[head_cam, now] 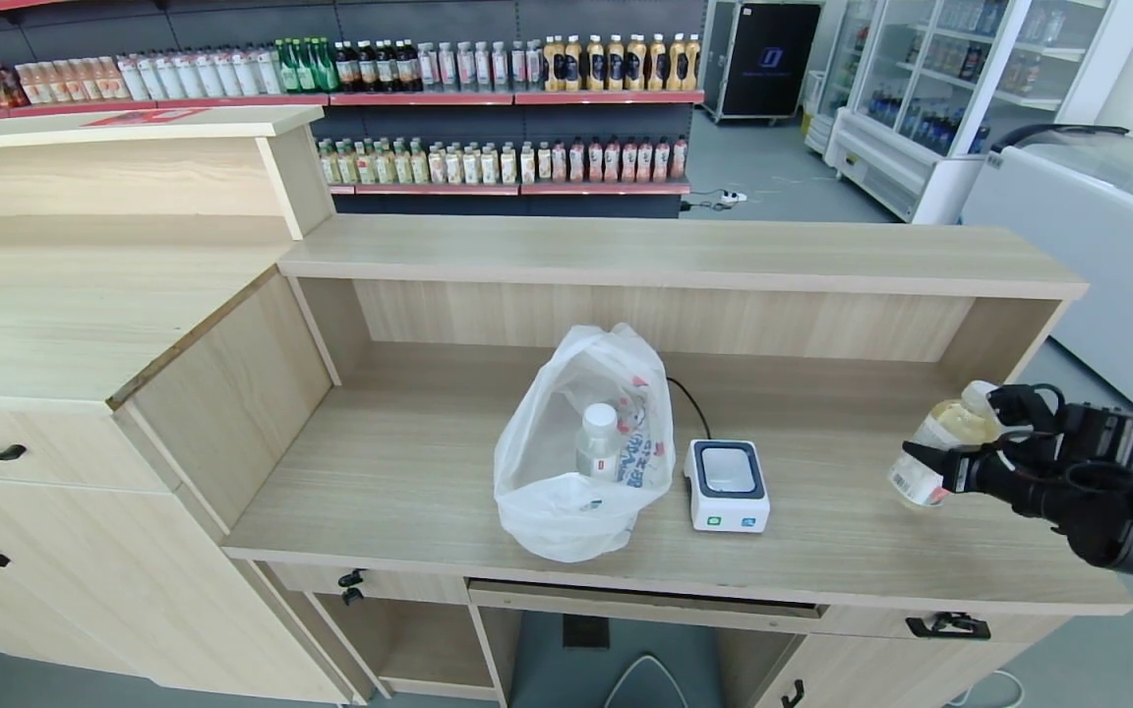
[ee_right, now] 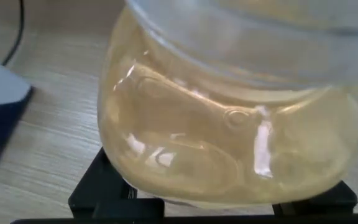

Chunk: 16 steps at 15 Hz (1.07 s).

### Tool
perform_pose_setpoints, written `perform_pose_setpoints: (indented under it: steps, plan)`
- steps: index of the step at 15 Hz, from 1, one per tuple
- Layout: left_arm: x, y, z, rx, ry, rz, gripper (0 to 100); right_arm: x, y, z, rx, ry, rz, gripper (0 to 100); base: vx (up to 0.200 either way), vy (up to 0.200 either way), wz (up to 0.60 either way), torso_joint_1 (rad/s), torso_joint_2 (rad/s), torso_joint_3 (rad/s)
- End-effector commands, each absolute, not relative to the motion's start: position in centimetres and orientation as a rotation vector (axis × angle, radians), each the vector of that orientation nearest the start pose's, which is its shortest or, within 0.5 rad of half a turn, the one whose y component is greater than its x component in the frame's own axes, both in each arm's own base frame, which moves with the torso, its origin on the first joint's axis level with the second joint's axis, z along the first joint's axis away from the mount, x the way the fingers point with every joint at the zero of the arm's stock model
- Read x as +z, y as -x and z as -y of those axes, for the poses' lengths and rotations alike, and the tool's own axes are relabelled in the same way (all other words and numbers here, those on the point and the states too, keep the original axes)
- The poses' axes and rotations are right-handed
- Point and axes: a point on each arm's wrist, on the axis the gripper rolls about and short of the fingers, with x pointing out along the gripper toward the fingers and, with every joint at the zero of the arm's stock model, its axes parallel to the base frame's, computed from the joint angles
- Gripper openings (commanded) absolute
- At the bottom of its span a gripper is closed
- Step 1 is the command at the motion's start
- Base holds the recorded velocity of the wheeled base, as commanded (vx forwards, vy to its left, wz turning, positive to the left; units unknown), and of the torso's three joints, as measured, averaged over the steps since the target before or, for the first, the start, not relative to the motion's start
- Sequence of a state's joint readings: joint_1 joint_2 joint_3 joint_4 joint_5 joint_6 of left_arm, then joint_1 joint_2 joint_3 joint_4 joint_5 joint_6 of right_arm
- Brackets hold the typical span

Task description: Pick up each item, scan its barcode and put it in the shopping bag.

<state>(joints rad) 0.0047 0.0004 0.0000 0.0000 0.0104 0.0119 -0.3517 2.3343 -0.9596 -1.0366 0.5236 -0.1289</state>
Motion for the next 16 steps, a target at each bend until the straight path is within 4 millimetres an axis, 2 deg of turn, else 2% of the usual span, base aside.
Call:
perform_pose_setpoints:
  steps: [1,2,3,4,5,6,9,11,14,16]
  plan:
    - [7.5,2.3,0.0,0.015,-0.012,0.0,100,14.9,-34.9,8.6,0.241,-0.218,-0.257,0,0.0,0.0,0.0,0.0,0.0,0.0]
    - [7.5,2.3,0.0,0.015,-0.012,0.0,100,18.1,-33.2,7.0,0.291,-0.29,-0.24,0,0.0,0.0,0.0,0.0,0.0,0.0]
    - [7.5,2.3,0.0,0.015,-0.012,0.0,100,19.7,-32.2,6.1,0.336,-0.324,-0.231,0,0.0,0.0,0.0,0.0,0.0,0.0]
    - [7.5,2.3,0.0,0.015,-0.012,0.0,100,22.5,-30.1,4.0,0.431,-0.359,-0.215,0,0.0,0.0,0.0,0.0,0.0,0.0]
    - [7.5,2.3,0.0,0.015,-0.012,0.0,100,24.2,-28.4,2.0,0.507,-0.367,-0.212,0,0.0,0.0,0.0,0.0,0.0,0.0]
    - [7.5,2.3,0.0,0.015,-0.012,0.0,100,24.9,-27.6,0.9,0.551,-0.373,-0.216,0,0.0,0.0,0.0,0.0,0.0,0.0]
    - [7.5,2.3,0.0,0.015,-0.012,0.0,100,28.4,-24.9,-4.2,0.769,-0.411,-0.195,0,0.0,0.0,0.0,0.0,0.0,0.0]
    - [7.5,2.3,0.0,0.015,-0.012,0.0,100,30.7,-23.4,-6.5,0.882,-0.428,-0.208,0,0.0,0.0,0.0,0.0,0.0,0.0]
    - [7.5,2.3,0.0,0.015,-0.012,0.0,100,32.2,-20.8,-8.3,0.988,-0.425,-0.259,0,0.0,0.0,0.0,0.0,0.0,0.0]
    - [7.5,2.3,0.0,0.015,-0.012,0.0,100,32.4,-17.9,-9.0,1.057,-0.421,-0.297,0,0.0,0.0,0.0,0.0,0.0,0.0]
